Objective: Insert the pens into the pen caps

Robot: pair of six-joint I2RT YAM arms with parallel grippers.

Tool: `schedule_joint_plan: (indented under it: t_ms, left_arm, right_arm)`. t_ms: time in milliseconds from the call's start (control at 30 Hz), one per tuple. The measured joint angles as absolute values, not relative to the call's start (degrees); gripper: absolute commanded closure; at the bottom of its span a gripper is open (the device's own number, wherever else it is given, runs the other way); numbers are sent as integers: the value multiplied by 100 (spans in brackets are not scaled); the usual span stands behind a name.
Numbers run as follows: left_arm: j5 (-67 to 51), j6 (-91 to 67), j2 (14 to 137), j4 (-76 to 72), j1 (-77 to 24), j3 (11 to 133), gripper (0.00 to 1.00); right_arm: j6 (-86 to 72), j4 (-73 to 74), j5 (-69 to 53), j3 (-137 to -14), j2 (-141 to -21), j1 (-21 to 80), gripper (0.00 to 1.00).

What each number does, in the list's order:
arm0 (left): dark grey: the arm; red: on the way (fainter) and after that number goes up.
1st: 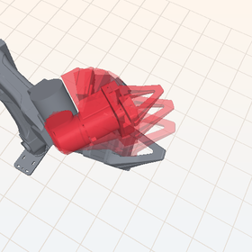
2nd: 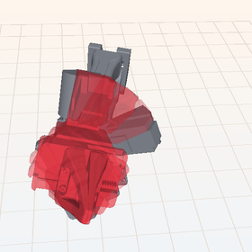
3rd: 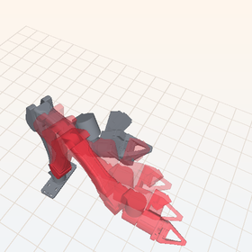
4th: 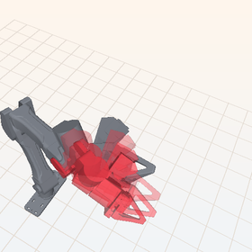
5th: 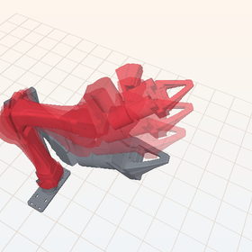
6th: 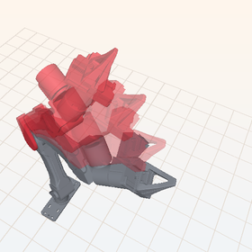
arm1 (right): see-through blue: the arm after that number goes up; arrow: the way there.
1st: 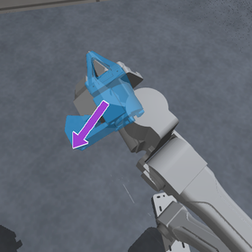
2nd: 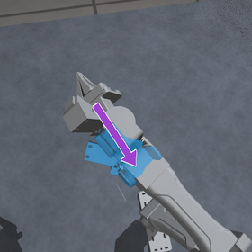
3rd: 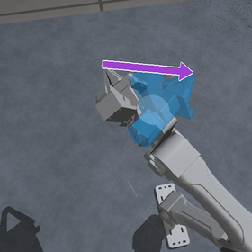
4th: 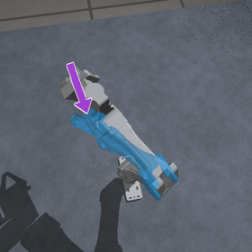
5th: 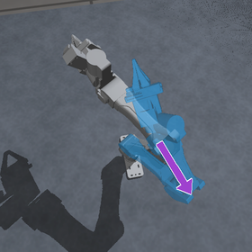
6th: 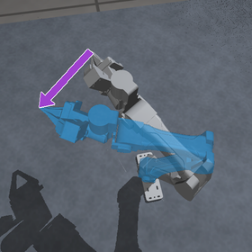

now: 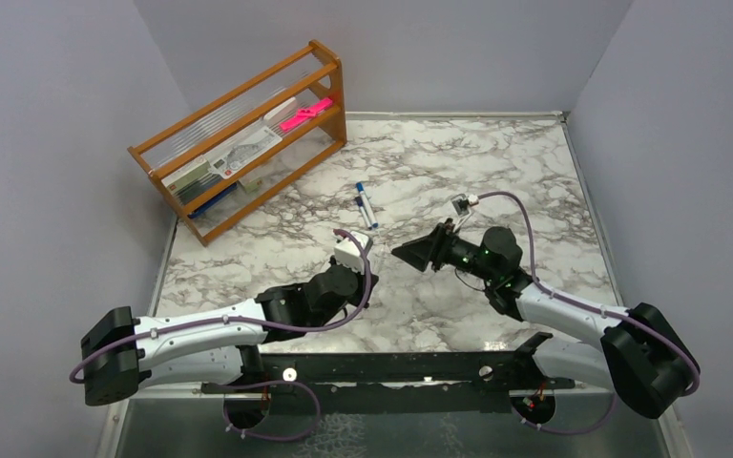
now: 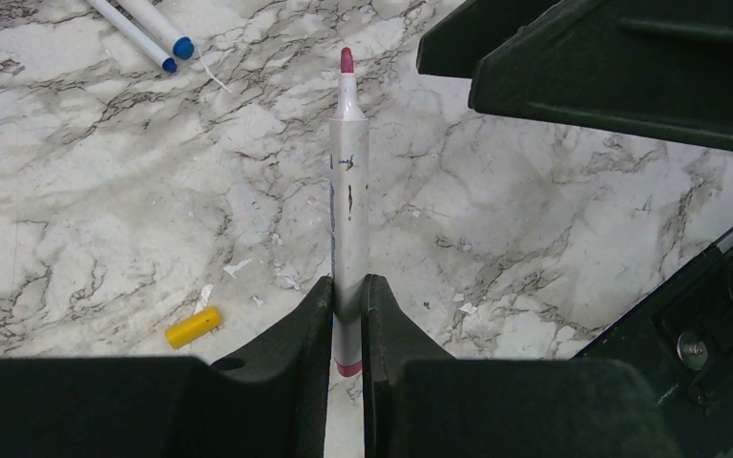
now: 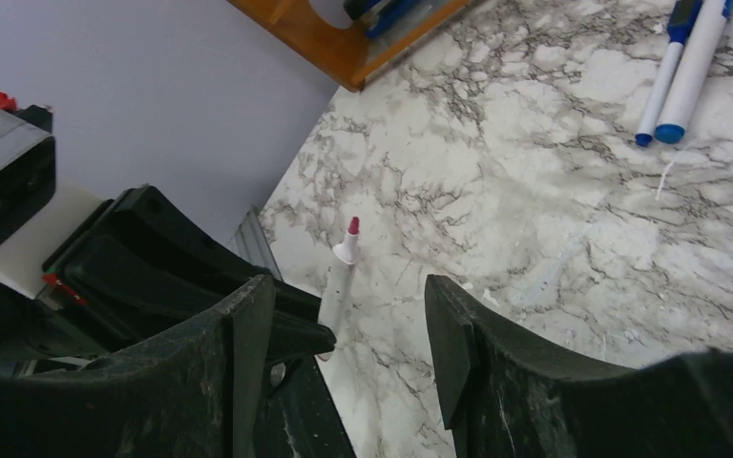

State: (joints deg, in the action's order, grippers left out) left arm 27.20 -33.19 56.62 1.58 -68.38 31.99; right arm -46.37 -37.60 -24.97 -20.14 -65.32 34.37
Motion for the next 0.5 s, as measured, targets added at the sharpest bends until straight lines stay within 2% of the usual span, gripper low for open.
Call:
schedule_joint_plan:
  t_ms: [500]
  left_arm:
    - [2703,-3260,5940,-397,-6838,3205,100]
  right_arm:
    - [-4556,-4160,-2792,-2630,-7183,3599,38]
